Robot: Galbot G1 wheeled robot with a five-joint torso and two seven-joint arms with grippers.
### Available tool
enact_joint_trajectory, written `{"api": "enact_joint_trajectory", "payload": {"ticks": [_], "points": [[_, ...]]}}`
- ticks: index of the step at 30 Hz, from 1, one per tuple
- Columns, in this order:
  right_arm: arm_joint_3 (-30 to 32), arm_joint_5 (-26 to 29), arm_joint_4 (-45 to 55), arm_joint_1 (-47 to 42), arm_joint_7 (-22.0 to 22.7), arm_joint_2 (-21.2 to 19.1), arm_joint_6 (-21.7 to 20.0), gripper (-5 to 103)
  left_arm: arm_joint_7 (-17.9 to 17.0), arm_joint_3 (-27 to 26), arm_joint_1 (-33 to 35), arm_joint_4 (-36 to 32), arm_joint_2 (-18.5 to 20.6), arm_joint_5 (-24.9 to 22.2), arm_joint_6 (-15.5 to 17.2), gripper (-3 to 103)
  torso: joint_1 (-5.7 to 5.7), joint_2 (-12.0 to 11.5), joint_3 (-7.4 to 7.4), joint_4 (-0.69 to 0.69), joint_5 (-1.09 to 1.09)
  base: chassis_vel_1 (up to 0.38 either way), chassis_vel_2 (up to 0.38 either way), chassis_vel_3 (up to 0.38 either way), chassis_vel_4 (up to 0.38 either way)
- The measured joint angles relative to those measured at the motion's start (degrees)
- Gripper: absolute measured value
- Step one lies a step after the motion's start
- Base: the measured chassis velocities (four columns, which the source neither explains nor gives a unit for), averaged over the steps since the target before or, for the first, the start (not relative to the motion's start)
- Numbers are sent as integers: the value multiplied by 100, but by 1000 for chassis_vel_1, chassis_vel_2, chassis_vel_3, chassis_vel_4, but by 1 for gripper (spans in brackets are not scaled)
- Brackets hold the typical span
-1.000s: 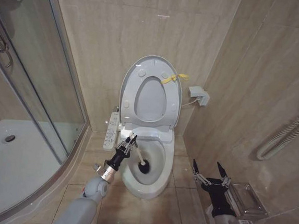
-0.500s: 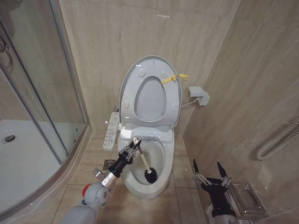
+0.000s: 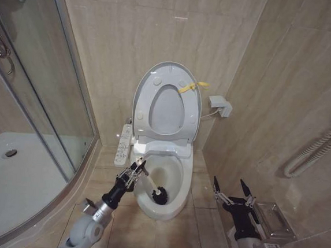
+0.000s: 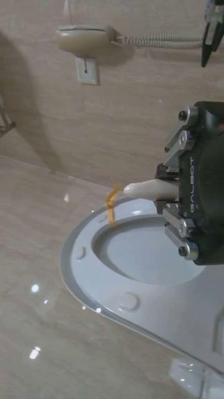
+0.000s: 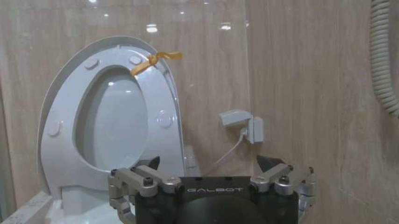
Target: Open the toilet lid, clean the toilet bowl with a toilet brush, close the toilet lid, and flush.
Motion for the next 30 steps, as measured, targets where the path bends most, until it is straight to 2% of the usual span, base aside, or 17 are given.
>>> {"api": "enact_joint_trajectory", "payload": {"ticks": [3,7,11,17,19,20,24,25,27,28,29,30], "points": [[0,0,0,0,0,0,0,100,-157,-134,118,-118,-30,237,-106,22,0,0,0,-1,0,0,0,0,0],[0,0,0,0,1,0,0,100,-567,-440,235,-208,-115,862,-562,22,0,0,0,-1,-1,0,0,0,0],[0,0,0,0,1,0,0,100,-606,-715,455,-599,-122,1180,-776,22,0,-1,0,-1,0,0,0,0,0],[0,0,0,0,1,0,0,100,-620,-1134,959,-1344,-154,1510,-882,22,0,0,0,0,0,0,0,0,0],[0,0,0,0,1,0,0,100,-628,-1421,1343,-1816,-235,1787,-936,22,0,0,0,0,1,0,0,0,0],[0,0,0,0,1,0,0,100,-628,-1421,1343,-1816,-235,1787,-936,22,0,0,0,0,1,0,0,0,0],[0,0,0,0,1,0,0,100,-800,-2005,2214,-2697,-439,2094,-941,22,0,0,0,1,1,0,0,0,0],[0,0,0,0,1,0,0,100,-800,-2005,2214,-2697,-439,2094,-941,22,0,0,0,1,1,0,0,0,0],[0,0,0,0,0,0,0,100,-1030,-2186,2527,-2955,-567,2174,-942,22,0,0,0,1,2,0,0,0,0],[0,0,0,0,0,0,0,100,-1252,-2243,2681,-3049,-670,2235,-947,22,0,0,0,1,1,0,0,0,0],[0,0,0,0,0,0,0,100,-1252,-2243,2681,-3049,-670,2235,-947,22,0,0,0,1,1,0,0,0,0],[0,0,0,0,0,0,0,100,-1683,-2254,2802,-3090,-817,2399,-998,22,0,0,0,0,2,0,0,0,0]]}}
